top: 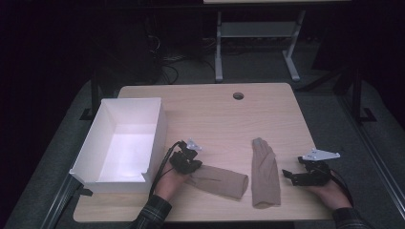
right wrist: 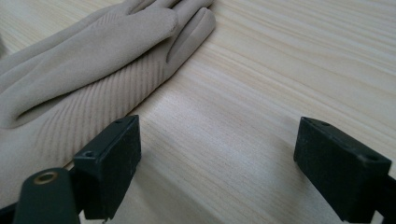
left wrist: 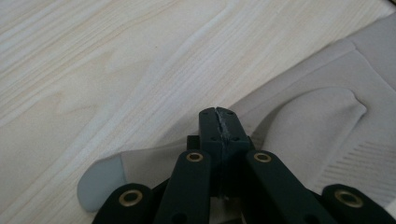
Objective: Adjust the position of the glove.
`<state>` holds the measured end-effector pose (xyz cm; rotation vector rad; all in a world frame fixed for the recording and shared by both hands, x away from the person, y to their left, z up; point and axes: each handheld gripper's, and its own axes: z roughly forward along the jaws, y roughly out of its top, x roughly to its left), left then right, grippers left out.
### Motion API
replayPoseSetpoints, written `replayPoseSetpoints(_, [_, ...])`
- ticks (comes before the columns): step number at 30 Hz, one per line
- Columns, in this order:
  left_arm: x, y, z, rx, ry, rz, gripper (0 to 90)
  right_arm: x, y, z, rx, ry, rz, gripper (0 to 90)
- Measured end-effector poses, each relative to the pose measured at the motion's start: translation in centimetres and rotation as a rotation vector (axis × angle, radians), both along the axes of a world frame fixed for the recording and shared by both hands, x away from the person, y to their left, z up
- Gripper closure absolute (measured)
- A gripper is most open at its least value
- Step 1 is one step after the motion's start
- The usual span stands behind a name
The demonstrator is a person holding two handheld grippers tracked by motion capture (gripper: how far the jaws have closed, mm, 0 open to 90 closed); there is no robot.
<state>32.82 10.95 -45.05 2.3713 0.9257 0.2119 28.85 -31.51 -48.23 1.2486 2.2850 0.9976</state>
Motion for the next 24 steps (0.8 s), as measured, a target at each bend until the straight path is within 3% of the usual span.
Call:
replayPoseSetpoints(10, [0.9, -1.2, -0.4, -0.002, -0.038, -0.006, 89.9, 0.0, 0.0, 0.0, 0.0, 0.0, 0.001, 14.5])
replayPoseSetpoints(19, [3.6, -2.8, -0.6, -0.029, -0.039, -0.041, 89.9, 0.0, 0.0, 0.0, 0.001, 0.0, 0.0, 14.6])
replayPoseSetpoints(24, [5.5, -3.9, -0.8, -0.066, -0.027, -0.051, 89.9, 0.0, 0.0, 0.0, 0.001, 0.001, 0.0, 14.6])
